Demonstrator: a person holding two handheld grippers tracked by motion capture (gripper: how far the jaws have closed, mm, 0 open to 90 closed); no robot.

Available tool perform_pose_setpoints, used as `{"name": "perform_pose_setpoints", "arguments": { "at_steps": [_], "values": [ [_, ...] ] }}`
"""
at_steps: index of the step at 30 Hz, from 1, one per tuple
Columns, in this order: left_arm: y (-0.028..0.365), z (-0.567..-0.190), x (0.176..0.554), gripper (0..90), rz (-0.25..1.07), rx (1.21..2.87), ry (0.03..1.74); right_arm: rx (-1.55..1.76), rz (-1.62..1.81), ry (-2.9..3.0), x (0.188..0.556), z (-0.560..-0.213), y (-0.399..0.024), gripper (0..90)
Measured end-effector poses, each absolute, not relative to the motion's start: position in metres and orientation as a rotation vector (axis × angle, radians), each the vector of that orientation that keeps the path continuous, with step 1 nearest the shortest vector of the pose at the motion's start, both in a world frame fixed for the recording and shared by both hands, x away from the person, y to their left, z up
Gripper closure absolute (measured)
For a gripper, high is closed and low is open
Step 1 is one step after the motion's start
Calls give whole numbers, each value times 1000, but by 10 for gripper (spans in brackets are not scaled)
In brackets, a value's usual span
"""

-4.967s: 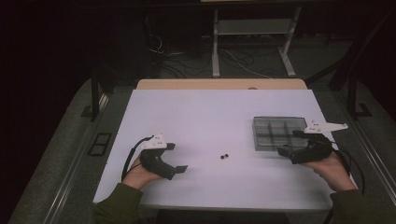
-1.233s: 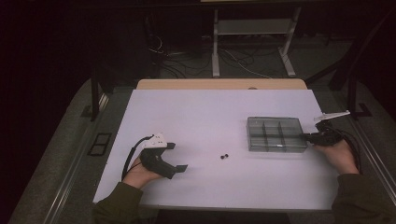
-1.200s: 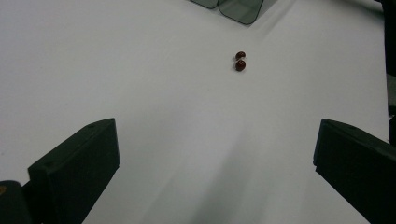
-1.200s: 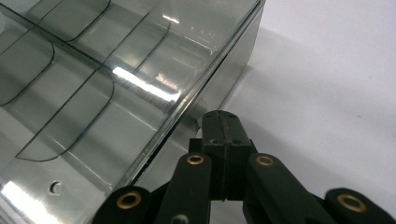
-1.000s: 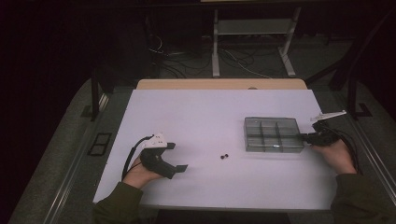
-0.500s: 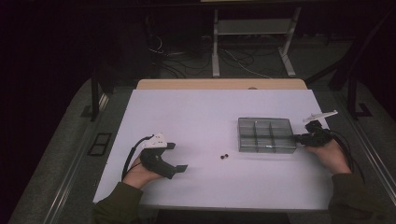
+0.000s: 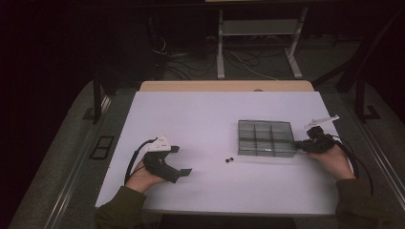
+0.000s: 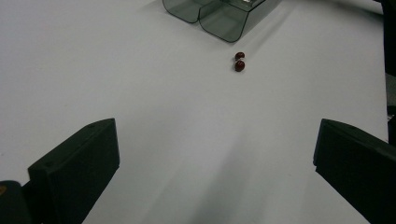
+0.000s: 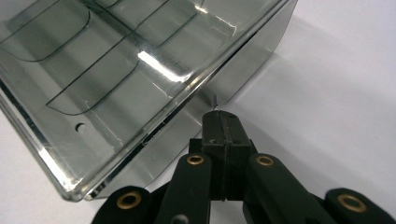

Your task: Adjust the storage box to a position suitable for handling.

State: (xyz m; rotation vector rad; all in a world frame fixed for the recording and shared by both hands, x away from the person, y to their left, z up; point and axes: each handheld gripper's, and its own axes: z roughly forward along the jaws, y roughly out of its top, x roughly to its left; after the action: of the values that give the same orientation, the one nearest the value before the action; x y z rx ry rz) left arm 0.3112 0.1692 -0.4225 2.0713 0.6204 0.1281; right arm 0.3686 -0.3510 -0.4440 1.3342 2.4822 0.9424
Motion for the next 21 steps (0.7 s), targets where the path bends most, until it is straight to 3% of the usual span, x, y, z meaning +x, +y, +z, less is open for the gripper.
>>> {"name": "perform_pose_setpoints", "arguments": {
  "at_steps": [21],
  "values": [
    [168, -422, 311, 0, 131, 2072, 614, 1239, 974, 2548, 384, -444, -313, 891]
  ]
}}
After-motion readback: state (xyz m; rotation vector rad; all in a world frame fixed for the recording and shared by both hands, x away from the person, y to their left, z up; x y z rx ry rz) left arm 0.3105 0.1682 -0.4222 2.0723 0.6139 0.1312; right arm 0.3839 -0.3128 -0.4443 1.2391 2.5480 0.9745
